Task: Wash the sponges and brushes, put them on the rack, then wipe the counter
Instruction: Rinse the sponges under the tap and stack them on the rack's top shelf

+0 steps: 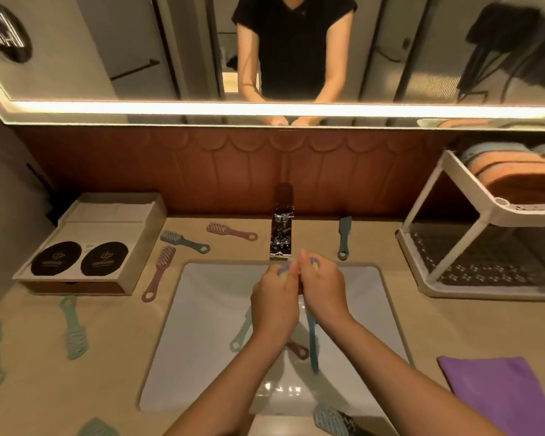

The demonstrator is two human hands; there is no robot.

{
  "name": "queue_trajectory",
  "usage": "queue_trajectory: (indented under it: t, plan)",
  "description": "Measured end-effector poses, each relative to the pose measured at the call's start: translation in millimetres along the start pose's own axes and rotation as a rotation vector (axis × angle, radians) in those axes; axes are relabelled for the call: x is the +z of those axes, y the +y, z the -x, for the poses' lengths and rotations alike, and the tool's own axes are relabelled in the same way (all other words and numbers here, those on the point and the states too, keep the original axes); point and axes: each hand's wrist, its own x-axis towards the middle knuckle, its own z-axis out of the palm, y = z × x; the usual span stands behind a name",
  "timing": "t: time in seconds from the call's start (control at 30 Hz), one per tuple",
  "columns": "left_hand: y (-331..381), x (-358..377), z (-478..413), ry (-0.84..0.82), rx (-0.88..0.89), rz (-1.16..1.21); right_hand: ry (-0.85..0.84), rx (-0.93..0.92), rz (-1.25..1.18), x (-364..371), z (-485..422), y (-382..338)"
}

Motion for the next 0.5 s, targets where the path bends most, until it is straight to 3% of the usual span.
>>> queue_trajectory:
  t: [0.17,0.3,0.5]
  plan:
    - [14.0,24.4,-3.9,-0.07,0.118,-0.175,0.023,-0.013,0.108,-26.6,-15.1,10.7]
    - [35.5,35.3,-2.7,-0.111,0.209,-0.148,0.047,-0.041,0.035,-54.2,-20.5,12.7]
    - [67.0,31.2,-20.2,-0.315,0.153,-0.055,-0.16,0.043,-0.077,-114.7,-35.7,-1.9]
